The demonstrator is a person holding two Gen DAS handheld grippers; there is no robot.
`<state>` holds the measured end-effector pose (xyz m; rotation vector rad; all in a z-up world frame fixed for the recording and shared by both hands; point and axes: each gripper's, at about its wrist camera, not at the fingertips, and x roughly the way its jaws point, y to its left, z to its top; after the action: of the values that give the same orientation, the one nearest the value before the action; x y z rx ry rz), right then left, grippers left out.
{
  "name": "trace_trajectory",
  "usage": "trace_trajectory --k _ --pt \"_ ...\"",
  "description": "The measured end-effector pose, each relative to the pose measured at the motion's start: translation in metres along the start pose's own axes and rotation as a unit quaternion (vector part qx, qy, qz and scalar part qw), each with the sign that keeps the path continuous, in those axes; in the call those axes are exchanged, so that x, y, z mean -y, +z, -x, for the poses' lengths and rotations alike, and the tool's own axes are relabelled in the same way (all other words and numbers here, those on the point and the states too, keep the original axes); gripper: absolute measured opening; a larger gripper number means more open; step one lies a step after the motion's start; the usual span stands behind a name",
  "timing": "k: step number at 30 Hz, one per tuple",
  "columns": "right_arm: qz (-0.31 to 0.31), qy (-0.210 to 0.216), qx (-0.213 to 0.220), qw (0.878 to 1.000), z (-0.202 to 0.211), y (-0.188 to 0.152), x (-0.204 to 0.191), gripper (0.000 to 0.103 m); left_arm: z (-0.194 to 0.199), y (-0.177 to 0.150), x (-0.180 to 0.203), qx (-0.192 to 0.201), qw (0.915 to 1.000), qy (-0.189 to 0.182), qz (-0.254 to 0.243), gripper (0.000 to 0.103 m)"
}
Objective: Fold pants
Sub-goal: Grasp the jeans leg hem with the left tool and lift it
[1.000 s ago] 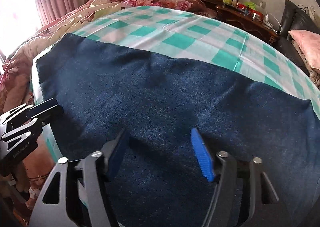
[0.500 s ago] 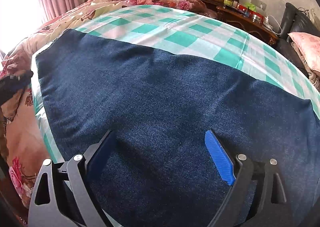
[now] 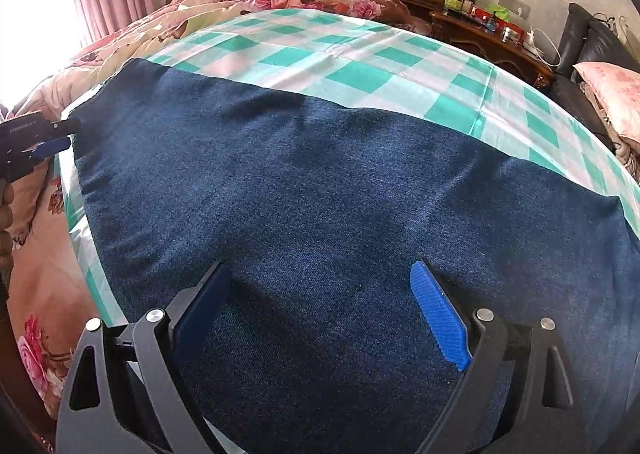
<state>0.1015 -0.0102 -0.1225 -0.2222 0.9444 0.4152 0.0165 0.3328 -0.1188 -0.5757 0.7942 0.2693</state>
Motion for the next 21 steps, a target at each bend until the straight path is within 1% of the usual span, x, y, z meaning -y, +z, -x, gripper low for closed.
trace_trajectory --k 2,5,7,9,10,12,14,15,16,18,20,21 --pt "0.001 0.001 0.0 1.0 0.0 0.0 0.0 0.088 -0.004 0.004 -0.002 -0.005 0.9999 0.009 0.005 0.041" --pt "0.002 0.001 0.0 1.0 0.0 0.0 0.0 0.088 -0.008 0.012 -0.017 -0.007 0.9991 0.011 0.041 0.041" --pt "0.001 0.001 -0.001 1.0 0.0 0.0 0.0 0.088 -0.009 0.02 -0.024 0.002 0.9989 0.029 0.038 0.041" --pt "0.0 0.001 -0.003 1.0 -0.001 0.001 0.0 0.088 -0.007 0.029 -0.03 0.012 0.9974 0.06 0.037 0.041" --pt "0.002 0.001 -0.004 1.0 -0.001 0.001 0.0 0.088 -0.005 0.032 -0.034 0.016 0.9969 0.065 0.042 0.041" --pt "0.002 0.002 -0.008 1.0 -0.001 0.002 0.0 0.088 0.003 0.034 -0.04 0.02 0.9968 0.054 0.055 0.04" --pt "-0.006 -0.004 -0.017 1.0 0.001 0.004 0.001 0.088 0.011 0.032 -0.037 0.024 0.9981 0.032 0.046 0.04" --pt "-0.018 0.0 -0.011 1.0 0.005 0.007 0.003 0.088 0.014 0.03 -0.034 0.023 0.9987 0.025 0.038 0.04" --pt "-0.028 0.016 0.002 0.999 0.011 0.012 0.005 0.088 0.017 0.027 -0.032 0.022 0.9991 0.014 0.034 0.04" --pt "-0.035 0.024 0.016 0.999 0.017 0.026 0.007 0.088 0.02 0.021 -0.031 0.018 0.9992 -0.013 0.033 0.04" --pt "-0.042 0.033 0.018 0.998 0.015 0.045 0.009 0.084 0.018 0.017 -0.03 0.011 0.9989 -0.027 0.038 0.04" --pt "-0.044 0.033 0.018 0.998 0.012 0.052 0.01 0.075 0.016 0.016 -0.033 0.004 0.998 -0.036 0.051 0.039"
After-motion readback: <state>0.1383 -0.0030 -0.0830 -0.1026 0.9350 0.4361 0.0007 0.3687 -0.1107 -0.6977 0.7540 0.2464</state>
